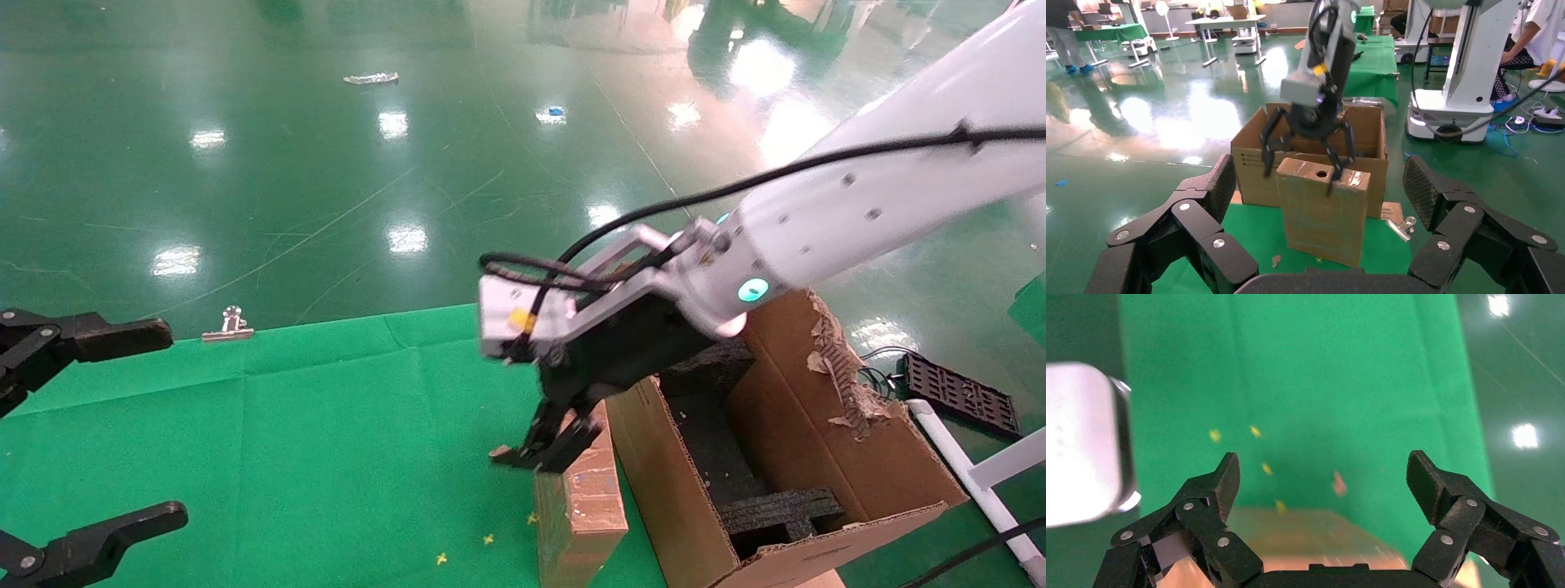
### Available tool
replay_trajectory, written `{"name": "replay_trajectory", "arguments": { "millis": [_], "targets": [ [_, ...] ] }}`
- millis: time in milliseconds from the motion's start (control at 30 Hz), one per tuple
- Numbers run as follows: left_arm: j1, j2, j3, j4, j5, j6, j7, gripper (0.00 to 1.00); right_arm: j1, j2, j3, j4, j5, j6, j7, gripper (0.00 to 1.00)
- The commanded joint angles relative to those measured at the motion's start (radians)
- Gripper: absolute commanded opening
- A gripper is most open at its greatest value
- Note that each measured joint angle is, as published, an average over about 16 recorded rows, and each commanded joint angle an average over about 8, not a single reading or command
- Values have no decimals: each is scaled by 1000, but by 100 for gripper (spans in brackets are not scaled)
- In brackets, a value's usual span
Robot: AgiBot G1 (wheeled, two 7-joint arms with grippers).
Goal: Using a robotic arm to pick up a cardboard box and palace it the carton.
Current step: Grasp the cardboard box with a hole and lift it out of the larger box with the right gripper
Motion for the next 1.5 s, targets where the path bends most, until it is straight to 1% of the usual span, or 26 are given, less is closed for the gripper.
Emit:
{"name": "replay_trajectory", "arguments": {
  "millis": [33, 300, 600, 800, 933, 1000, 1067, 1233, 1300, 1400, 1500],
  "targets": [
    [0, 0, 0, 0, 0, 0, 0, 100, 48, 13, -42, 0, 0, -1, 4, 100],
    [0, 0, 0, 0, 0, 0, 0, 100, 174, 14, -240, -1, 1, 0, 82, 100],
    [0, 0, 1, 0, -1, 0, 0, 100, 278, -42, -439, -2, -21, 6, 192, 100],
    [0, 0, 1, 0, -1, 0, 1, 100, 327, -79, -542, -3, -21, 13, 257, 100],
    [0, -1, 1, 0, -1, -1, 1, 100, 361, -94, -587, -3, -21, 21, 305, 100],
    [0, -1, 1, 0, -1, -1, 1, 100, 380, -91, -600, -6, -23, 32, 356, 100],
    [0, -1, 2, 0, -1, -1, 1, 100, 392, -79, -604, -14, -12, 41, 440, 100],
    [0, -1, 2, 0, -1, -1, 1, 100, 393, -50, -608, -87, 44, 46, 725, 100],
    [0, -1, 2, 0, -1, -1, 1, 100, 381, -45, -607, -137, 84, 38, 807, 100],
    [0, -1, 2, 0, -1, -1, 1, 100, 360, -45, -606, -220, 138, 29, 870, 100],
    [0, -1, 2, 0, -1, -1, 1, 100, 336, -46, -603, -291, 192, 23, 878, 100]
  ]
}}
